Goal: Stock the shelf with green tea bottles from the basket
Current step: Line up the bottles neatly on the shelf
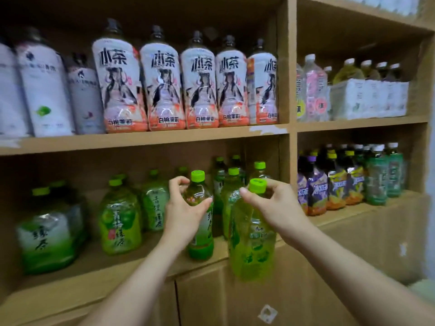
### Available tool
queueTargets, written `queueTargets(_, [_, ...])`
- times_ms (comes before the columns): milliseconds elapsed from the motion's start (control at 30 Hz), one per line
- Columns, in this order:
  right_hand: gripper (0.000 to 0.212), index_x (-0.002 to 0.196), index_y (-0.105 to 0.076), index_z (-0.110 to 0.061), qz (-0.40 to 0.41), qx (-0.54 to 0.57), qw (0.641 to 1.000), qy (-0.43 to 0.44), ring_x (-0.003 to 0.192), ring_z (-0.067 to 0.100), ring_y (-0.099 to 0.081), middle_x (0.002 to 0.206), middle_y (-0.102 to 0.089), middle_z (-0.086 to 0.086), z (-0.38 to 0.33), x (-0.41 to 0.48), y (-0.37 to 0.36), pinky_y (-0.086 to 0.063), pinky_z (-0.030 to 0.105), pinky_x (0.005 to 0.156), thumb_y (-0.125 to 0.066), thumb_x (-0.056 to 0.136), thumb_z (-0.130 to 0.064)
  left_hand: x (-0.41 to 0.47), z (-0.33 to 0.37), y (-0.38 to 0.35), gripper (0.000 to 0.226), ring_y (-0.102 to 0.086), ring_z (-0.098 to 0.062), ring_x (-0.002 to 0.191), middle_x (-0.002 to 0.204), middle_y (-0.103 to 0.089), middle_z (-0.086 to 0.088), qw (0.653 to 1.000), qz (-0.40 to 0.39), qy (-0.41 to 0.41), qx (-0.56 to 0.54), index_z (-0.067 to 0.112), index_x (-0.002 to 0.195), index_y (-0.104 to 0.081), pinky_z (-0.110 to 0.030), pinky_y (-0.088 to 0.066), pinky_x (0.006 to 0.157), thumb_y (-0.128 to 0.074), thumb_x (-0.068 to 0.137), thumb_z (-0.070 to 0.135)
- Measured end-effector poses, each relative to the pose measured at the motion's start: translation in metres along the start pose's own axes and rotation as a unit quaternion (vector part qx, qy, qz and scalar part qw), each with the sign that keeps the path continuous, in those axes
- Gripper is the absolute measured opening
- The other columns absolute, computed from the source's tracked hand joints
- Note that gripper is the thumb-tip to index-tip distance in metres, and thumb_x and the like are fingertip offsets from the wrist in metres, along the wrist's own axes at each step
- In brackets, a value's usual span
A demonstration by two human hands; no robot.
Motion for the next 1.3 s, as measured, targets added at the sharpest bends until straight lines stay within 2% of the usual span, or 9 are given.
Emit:
queueTargets(133, [0.019, 0.087, -0.073, -0.011, -0.063, 0.012, 0.998, -0.006, 0.081, 0.009, -0.07, 0.084, -0.075, 0.001, 0.01, 0.01, -0.035, -0.053, 0.02, 0.074, -0.073, 0.081, -0.029, 0.03, -0.035, -0.002, 0.056, -0.051, 0.008, 0.076, 0.091, -0.049, 0.019, 0.999, 0.023, 0.039, -0.016, 0.029, 0.11, -0.036, -0.003, -0.039, 0.058, -0.079, 0.075, 0.02])
queueTargets(300, [0.01, 0.082, -0.072, -0.015, -0.121, 0.01, 0.993, -0.001, 0.073, 0.0, -0.066, 0.076, -0.073, -0.007, 0.011, 0.036, -0.068, -0.05, 0.012, 0.068, -0.072, 0.083, -0.024, 0.062, -0.061, -0.036, 0.061, -0.059, -0.017, 0.089, 0.107, -0.054, 0.002, 0.996, -0.02, 0.056, -0.071, 0.031, 0.108, -0.035, -0.03, -0.048, 0.079, -0.079, 0.071, 0.012])
queueTargets(500, [0.025, 0.101, -0.071, -0.009, -0.227, 0.03, 0.972, -0.049, 0.1, 0.02, -0.068, 0.104, -0.073, 0.008, 0.029, 0.066, -0.091, -0.052, 0.033, 0.094, -0.07, 0.084, -0.026, 0.092, -0.092, -0.06, 0.048, -0.056, -0.021, 0.104, 0.13, -0.054, -0.011, 0.971, -0.091, 0.124, -0.183, 0.021, 0.11, -0.045, -0.013, -0.048, 0.069, -0.071, 0.076, -0.002])
queueTargets(700, [0.029, 0.103, -0.067, 0.002, -0.262, 0.106, 0.958, -0.044, 0.094, 0.01, -0.066, 0.102, -0.072, 0.009, 0.036, 0.077, -0.103, -0.051, 0.019, 0.085, -0.068, 0.082, -0.018, 0.05, -0.073, -0.014, 0.053, -0.059, -0.01, 0.113, 0.118, -0.063, 0.011, 0.953, -0.093, 0.113, -0.266, 0.033, 0.113, -0.058, -0.038, -0.047, 0.1, -0.065, 0.067, 0.06])
queueTargets(800, [0.025, 0.098, -0.072, -0.006, -0.222, 0.133, 0.965, -0.037, 0.089, 0.007, -0.068, 0.094, -0.075, 0.003, 0.039, 0.079, -0.114, -0.05, 0.016, 0.08, -0.073, 0.077, -0.019, 0.003, -0.062, -0.014, 0.1, -0.043, 0.008, 0.124, 0.137, -0.044, 0.023, 0.964, -0.229, 0.079, -0.111, 0.04, 0.139, -0.026, -0.018, -0.041, 0.1, -0.076, 0.056, 0.064])
queueTargets(967, [0.047, 0.114, -0.066, -0.021, -0.012, -0.125, 0.986, 0.107, 0.1, 0.009, -0.059, 0.103, -0.064, -0.005, 0.033, 0.061, -0.117, -0.05, 0.028, 0.085, -0.065, 0.079, -0.053, -0.011, -0.067, 0.0, 0.11, -0.037, -0.006, 0.129, 0.145, -0.031, 0.012, 0.991, -0.075, 0.043, 0.101, 0.043, 0.143, -0.015, -0.024, -0.036, 0.101, -0.081, 0.055, 0.046])
queueTargets(1067, [0.075, 0.145, -0.033, -0.03, -0.12, -0.282, 0.947, 0.093, 0.118, 0.021, -0.049, 0.127, -0.048, 0.003, 0.038, 0.036, -0.137, -0.048, 0.037, 0.092, -0.047, 0.082, -0.067, -0.015, -0.071, 0.015, 0.107, -0.041, -0.013, 0.124, 0.143, -0.028, 0.007, 0.987, -0.005, 0.039, 0.156, 0.039, 0.146, -0.012, -0.025, -0.041, 0.094, -0.081, 0.064, 0.029])
queueTargets(1200, [0.095, 0.147, 0.007, -0.039, -0.194, -0.293, 0.935, 0.039, 0.105, 0.025, -0.059, 0.138, -0.041, 0.009, 0.054, 0.014, -0.163, -0.053, 0.038, 0.081, -0.056, 0.08, -0.064, -0.022, -0.083, 0.041, 0.109, -0.033, -0.004, 0.125, 0.144, -0.021, 0.013, 0.981, -0.053, 0.042, 0.183, 0.046, 0.145, -0.007, -0.009, -0.036, 0.089, -0.077, 0.07, 0.011])
queueTargets(1300, [0.096, 0.147, 0.009, -0.041, -0.176, -0.286, 0.941, 0.033, 0.103, 0.026, -0.061, 0.14, -0.041, 0.011, 0.056, 0.022, -0.173, -0.053, 0.036, 0.078, -0.057, 0.081, -0.062, -0.017, -0.095, 0.089, 0.105, -0.028, -0.012, 0.135, 0.146, -0.031, 0.007, 0.972, 0.006, 0.073, 0.223, 0.041, 0.144, -0.02, -0.034, -0.031, 0.11, -0.085, 0.064, 0.024])
Point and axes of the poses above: each hand's wrist, its own x-axis towards the middle knuckle, its own y-axis out of the back of the hand, z = x × y, the point moved 5 cm from there along x, towards the middle knuckle
